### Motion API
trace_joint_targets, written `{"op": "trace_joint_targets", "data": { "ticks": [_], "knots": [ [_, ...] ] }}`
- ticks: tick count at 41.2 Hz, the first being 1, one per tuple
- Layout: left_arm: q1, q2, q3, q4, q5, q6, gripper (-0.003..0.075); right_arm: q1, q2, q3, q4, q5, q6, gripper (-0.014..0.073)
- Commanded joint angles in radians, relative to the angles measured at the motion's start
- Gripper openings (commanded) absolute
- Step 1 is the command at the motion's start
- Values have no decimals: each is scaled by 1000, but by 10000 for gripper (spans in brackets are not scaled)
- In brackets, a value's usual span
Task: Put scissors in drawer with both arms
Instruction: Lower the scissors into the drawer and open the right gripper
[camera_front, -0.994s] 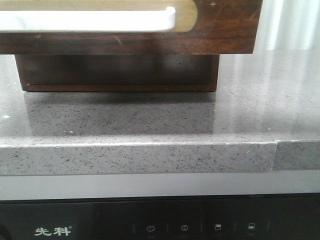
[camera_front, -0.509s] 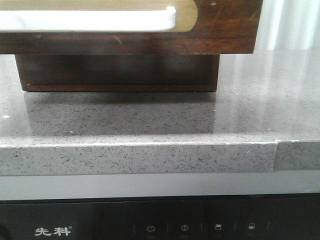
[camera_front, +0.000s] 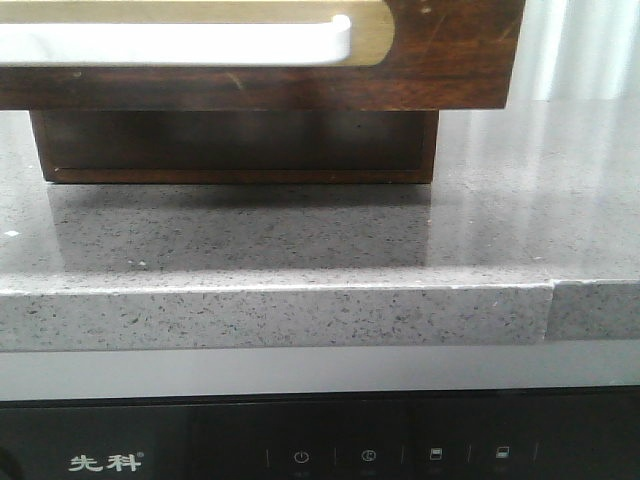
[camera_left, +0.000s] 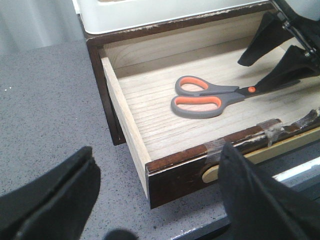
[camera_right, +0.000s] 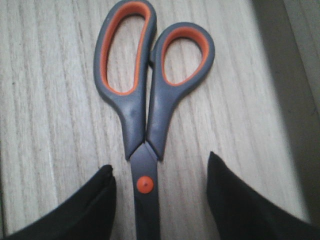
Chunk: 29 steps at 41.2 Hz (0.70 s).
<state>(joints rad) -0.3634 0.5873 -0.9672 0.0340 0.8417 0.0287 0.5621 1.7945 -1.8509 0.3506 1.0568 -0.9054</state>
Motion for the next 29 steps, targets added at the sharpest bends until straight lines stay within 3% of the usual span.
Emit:
{"op": "trace_joint_targets", "data": {
  "ticks": [1, 13, 23, 29],
  "knots": [
    [-9, 11, -31, -8, -87, -8, 494, 1, -54, -36, 21, -38, 4, 488],
    [-9, 11, -31, -8, -87, -8, 494, 0, -111, -37, -23, -37, 135, 489],
    [-9, 11, -31, -8, -87, -8, 494, 0, -295, -36, -230, 0, 528, 489],
    [-9, 11, -31, -8, -87, -8, 494, -4, -418, -14, -333, 113, 735, 489]
  ]
}}
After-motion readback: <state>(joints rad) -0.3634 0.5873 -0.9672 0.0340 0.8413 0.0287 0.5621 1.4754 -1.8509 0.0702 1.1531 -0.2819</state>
